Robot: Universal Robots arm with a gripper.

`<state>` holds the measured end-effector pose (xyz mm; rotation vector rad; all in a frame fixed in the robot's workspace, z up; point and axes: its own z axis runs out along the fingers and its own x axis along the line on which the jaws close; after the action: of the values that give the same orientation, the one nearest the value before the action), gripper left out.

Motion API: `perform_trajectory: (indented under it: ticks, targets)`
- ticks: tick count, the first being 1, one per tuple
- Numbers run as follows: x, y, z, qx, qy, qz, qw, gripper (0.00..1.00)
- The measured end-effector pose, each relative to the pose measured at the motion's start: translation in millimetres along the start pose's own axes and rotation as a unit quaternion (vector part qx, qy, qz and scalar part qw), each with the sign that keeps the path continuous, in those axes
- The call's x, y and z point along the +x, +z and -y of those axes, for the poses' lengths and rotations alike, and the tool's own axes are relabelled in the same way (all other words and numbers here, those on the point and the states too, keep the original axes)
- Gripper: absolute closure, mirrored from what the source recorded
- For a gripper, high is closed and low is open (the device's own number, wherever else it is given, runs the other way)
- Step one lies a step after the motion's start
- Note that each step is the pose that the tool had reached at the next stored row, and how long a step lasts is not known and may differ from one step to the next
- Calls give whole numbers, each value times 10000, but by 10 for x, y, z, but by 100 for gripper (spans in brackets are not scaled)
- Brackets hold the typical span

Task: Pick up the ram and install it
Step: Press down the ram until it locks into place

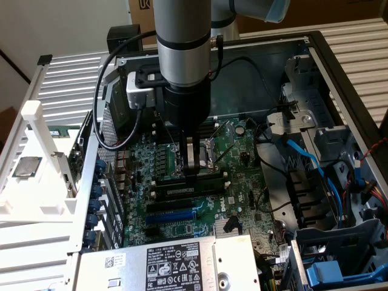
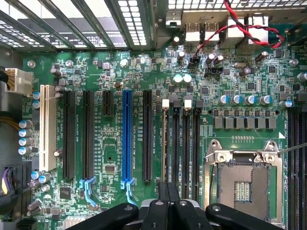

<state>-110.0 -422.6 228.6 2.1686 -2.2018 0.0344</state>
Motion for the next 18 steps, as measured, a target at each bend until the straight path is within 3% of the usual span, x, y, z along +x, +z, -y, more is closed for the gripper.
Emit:
perform_trajectory:
  ticks: [8, 9, 14, 18]
  targets:
    - [-2, 15, 0, 2, 1, 5, 10000, 90]
    - [-3, -3, 1, 9, 1, 15, 10000, 90]
    - [8, -166, -4, 1, 0, 3, 10000, 90]
    - [9, -175, -4, 0, 51, 5, 10000, 90]
